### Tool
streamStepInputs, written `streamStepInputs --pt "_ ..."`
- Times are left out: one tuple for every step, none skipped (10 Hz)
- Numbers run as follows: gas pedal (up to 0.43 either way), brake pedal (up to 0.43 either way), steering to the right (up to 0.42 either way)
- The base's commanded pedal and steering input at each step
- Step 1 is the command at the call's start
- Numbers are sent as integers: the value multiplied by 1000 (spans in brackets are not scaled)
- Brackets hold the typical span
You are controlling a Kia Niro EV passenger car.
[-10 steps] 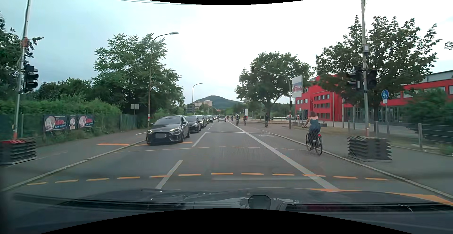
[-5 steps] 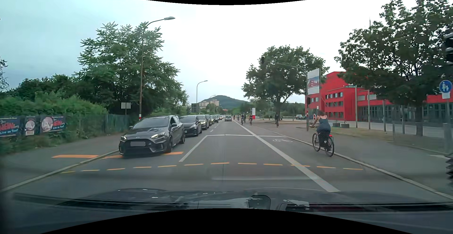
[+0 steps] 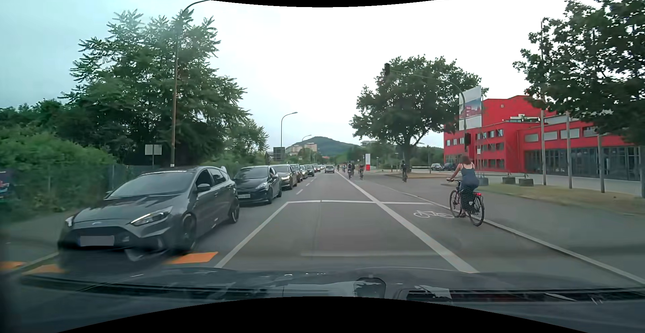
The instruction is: Follow the waypoints while adhering to traffic rules and regulations
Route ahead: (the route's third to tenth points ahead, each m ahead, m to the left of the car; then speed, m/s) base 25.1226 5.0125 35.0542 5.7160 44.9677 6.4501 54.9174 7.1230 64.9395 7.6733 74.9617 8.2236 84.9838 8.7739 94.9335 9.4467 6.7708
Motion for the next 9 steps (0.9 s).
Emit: streamStepInputs --pt "150 0 -17" --pt "150 0 -17" --pt "150 0 -17" --pt "150 0 -16" --pt "150 0 -19" --pt "150 0 -25" --pt "150 0 -29" --pt "150 0 -27" --pt "150 0 -22"
